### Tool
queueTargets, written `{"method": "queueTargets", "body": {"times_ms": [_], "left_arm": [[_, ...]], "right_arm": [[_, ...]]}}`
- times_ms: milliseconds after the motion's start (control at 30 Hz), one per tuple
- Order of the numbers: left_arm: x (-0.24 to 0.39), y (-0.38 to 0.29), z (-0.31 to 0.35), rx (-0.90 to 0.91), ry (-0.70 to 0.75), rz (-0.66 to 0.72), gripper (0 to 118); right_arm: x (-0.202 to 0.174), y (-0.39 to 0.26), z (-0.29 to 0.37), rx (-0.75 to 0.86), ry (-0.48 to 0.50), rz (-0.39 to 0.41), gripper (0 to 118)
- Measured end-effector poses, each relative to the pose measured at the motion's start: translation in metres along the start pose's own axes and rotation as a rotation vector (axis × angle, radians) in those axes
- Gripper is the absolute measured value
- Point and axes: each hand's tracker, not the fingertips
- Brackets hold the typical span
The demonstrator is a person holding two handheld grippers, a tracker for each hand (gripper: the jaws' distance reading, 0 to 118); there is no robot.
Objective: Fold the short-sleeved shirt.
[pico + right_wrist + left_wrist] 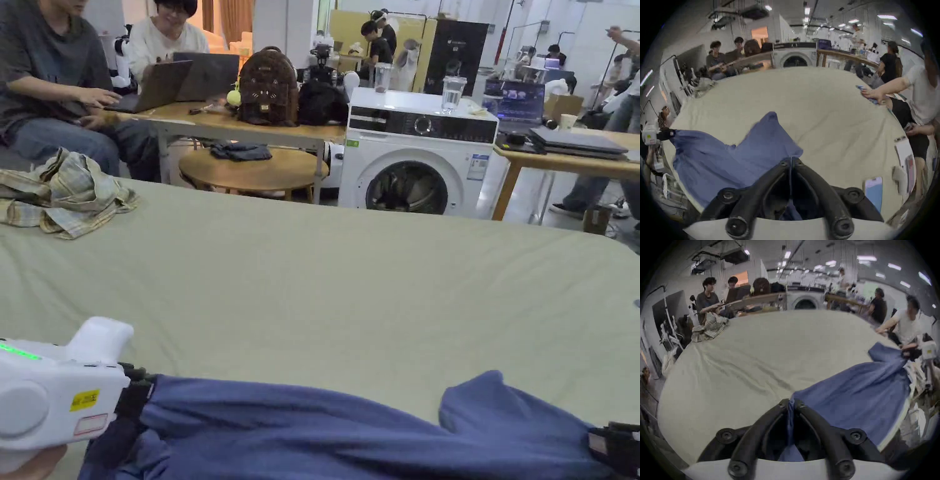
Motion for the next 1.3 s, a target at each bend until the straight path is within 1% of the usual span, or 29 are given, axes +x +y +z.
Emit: {"method": "queueTargets", "body": {"times_ms": [33,133,167,233,267,300,333,433,600,633,700,800,833,867,900,933,967,1000,1067,1100,1167,1233,1267,1300], "left_arm": [[0.006,-0.01,0.01,-0.002,0.012,-0.022,0],[0.008,-0.051,0.029,-0.019,0.016,-0.008,0],[0.008,-0.064,0.03,-0.055,0.001,0.028,0],[0.004,-0.083,0.031,-0.112,-0.044,0.104,0],[0.002,-0.093,0.034,-0.077,-0.038,0.112,0],[0.001,-0.099,0.034,-0.08,-0.026,0.118,0],[-0.001,-0.103,0.032,-0.099,-0.017,0.13,0],[-0.004,-0.116,0.032,-0.094,-0.034,0.169,0],[-0.006,-0.13,0.028,-0.069,0.003,0.112,0],[-0.006,-0.13,0.03,-0.064,0.009,0.112,0],[-0.003,-0.131,0.037,-0.041,0.013,0.111,0],[-0.004,-0.129,0.034,-0.006,0.008,0.112,1],[0.0,-0.129,0.036,0.044,0.007,0.084,9],[0.005,-0.126,0.04,0.084,0.019,0.058,30],[0.01,-0.121,0.045,0.111,0.04,0.051,62],[0.013,-0.116,0.051,0.14,0.031,0.055,78],[0.018,-0.107,0.059,0.197,-0.005,0.069,80],[0.025,-0.095,0.066,0.253,-0.027,0.069,80],[0.043,-0.068,0.073,0.321,-0.006,0.049,80],[0.051,-0.053,0.077,0.373,-0.001,0.048,80],[0.069,-0.03,0.079,0.439,-0.015,0.052,80],[0.077,-0.014,0.069,0.48,-0.004,0.025,80],[0.083,-0.009,0.061,0.501,0.027,-0.013,80],[0.09,-0.006,0.053,0.512,0.095,-0.057,80]], "right_arm": [[0.001,-0.016,0.01,0.003,-0.006,-0.018,0],[0.004,-0.067,0.028,0.01,-0.002,-0.076,0],[0.005,-0.083,0.031,0.003,-0.002,-0.083,0],[0.007,-0.108,0.034,-0.019,-0.003,-0.125,0],[0.008,-0.116,0.034,-0.021,0.003,-0.142,0],[0.009,-0.125,0.034,-0.029,0.007,-0.168,0],[0.008,-0.129,0.033,-0.034,0.015,-0.177,0],[0.002,-0.138,0.033,-0.033,-0.001,-0.151,0],[-0.012,-0.142,0.039,-0.01,-0.053,-0.058,0],[-0.014,-0.142,0.043,-0.003,-0.059,-0.05,0],[-0.011,-0.142,0.05,0.006,-0.06,-0.051,0],[-0.008,-0.142,0.05,0.016,-0.035,-0.083,0],[-0.008,-0.143,0.05,0.024,-0.021,-0.078,4],[-0.012,-0.142,0.053,0.053,-0.028,-0.052,16],[-0.017,-0.14,0.058,0.083,-0.053,-0.031,41],[-0.016,-0.137,0.06,0.109,-0.049,-0.019,52],[-0.024,-0.129,0.067,0.157,-0.03,-0.022,54],[-0.034,-0.12,0.071,0.201,-0.01,-0.03,55],[-0.057,-0.098,0.072,0.27,0.057,-0.019,55],[-0.071,-0.085,0.07,0.308,0.07,0.0,55],[-0.097,-0.062,0.06,0.332,0.096,0.048,56],[-0.123,-0.044,0.044,0.327,0.094,0.074,56],[-0.134,-0.036,0.035,0.324,0.086,0.082,56],[-0.144,-0.03,0.027,0.32,0.077,0.093,55]]}}
